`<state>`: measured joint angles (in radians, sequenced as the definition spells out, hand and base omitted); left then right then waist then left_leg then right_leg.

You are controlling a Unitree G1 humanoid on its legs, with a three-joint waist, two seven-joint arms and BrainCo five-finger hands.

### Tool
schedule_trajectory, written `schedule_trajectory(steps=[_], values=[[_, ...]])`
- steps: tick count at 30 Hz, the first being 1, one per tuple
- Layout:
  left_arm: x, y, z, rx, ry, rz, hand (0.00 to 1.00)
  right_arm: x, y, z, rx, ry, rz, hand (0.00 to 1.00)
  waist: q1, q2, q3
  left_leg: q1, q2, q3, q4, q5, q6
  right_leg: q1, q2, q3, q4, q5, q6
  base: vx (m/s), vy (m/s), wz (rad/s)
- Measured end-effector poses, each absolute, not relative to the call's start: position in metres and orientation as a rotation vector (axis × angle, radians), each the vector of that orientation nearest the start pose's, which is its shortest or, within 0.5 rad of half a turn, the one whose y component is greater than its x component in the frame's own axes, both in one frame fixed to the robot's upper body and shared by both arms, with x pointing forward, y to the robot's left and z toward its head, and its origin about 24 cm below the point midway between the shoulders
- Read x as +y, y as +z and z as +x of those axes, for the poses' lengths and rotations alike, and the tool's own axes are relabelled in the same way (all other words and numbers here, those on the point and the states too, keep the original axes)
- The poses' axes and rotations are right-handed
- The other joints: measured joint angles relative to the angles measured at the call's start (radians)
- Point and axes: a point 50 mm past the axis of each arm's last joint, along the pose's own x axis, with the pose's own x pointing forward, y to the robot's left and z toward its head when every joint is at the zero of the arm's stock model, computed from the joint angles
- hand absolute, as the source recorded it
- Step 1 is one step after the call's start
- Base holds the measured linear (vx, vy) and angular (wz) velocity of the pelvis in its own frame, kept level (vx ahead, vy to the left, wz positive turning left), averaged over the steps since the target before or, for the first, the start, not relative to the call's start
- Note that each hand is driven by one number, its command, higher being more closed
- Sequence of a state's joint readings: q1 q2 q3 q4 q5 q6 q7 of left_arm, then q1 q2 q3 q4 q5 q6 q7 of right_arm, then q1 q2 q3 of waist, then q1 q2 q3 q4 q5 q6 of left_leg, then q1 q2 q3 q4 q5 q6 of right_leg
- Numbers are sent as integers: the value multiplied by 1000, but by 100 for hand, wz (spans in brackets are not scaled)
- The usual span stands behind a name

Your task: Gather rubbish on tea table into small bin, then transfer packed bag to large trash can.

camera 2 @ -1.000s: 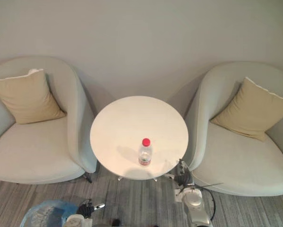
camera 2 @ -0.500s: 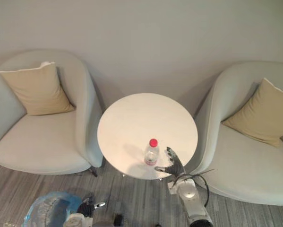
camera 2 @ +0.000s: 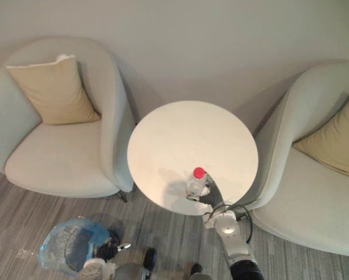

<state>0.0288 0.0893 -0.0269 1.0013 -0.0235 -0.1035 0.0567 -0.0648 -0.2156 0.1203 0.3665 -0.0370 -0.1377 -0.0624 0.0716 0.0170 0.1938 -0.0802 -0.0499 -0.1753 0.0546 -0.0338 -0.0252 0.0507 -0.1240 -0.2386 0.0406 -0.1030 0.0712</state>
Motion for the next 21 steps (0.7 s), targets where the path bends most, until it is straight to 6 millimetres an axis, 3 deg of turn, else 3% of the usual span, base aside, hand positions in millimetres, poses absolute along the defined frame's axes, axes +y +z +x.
schedule_trajectory(steps=[1, 2, 8, 21], values=[[182, -146, 136, 917, 81, 99, 0, -175, -9, 257, 156, 47, -274, 0, 2, 6, 8, -10, -1, -12, 0, 4, 0, -2, 0, -8, -3, 6, 0, -4, 9, 25], [181, -145, 139, 906, 80, 97, 0, -175, -7, 260, 145, 42, -273, 100, 5, 9, 19, -12, -2, -18, 0, 6, 0, -2, 1, -9, -4, 10, 0, -9, 14, 25], [178, -140, 149, 860, 68, 96, 0, -170, 8, 275, 86, 18, -244, 100, 38, 18, 53, -34, -5, -34, 1, 14, 2, -17, 0, -17, -2, 19, -2, -19, 24, 10], [178, -139, 150, 854, 68, 98, 0, -166, 8, 268, 77, 30, -209, 100, 40, 21, 57, -23, -2, -41, 0, 15, 4, -12, -3, 9, 8, 19, -1, -9, 12, 2]])
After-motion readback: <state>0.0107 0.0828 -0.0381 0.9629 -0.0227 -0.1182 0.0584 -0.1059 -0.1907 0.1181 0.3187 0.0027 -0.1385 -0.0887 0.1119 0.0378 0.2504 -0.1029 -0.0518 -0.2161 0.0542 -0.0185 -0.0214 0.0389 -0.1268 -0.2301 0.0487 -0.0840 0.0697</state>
